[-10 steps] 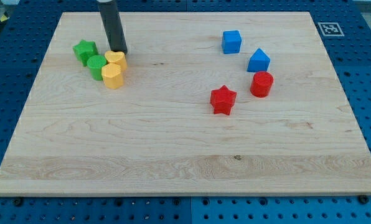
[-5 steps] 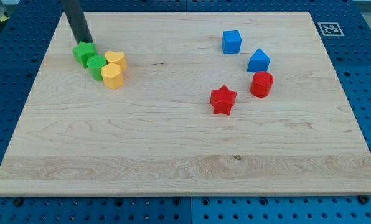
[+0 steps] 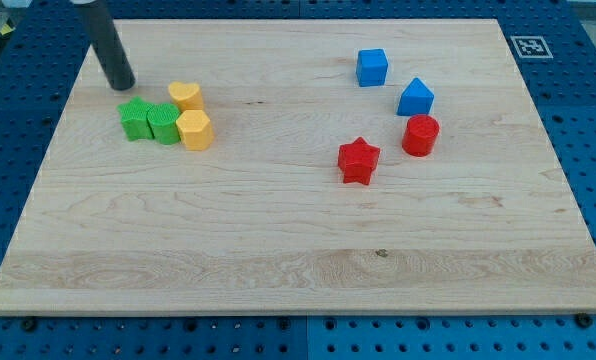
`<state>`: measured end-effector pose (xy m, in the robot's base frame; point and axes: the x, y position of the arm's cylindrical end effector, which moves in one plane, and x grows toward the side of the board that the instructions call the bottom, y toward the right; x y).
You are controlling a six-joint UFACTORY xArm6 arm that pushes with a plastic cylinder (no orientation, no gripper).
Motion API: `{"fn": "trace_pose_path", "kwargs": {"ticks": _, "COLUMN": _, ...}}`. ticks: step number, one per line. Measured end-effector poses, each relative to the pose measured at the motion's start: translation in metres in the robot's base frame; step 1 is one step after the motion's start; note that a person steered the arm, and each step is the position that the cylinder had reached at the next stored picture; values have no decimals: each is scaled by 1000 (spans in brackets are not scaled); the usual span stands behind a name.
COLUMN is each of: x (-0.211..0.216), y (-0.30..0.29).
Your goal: Place the green star to the left of the green circle
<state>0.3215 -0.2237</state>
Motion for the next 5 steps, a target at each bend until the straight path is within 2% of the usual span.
{"fn": "trace_pose_path", "kwargs": {"ticks": 2, "x": 8, "y": 128}}
{"fn": "trace_pose_path", "kwargs": {"ticks": 3, "x": 65, "y": 155}}
{"fn": "trace_pose_path", "kwargs": {"ticks": 4, "x": 101, "y": 157}}
{"fn": "trace_pose_path", "kwargs": {"ticks": 5, "x": 101, "y": 157}}
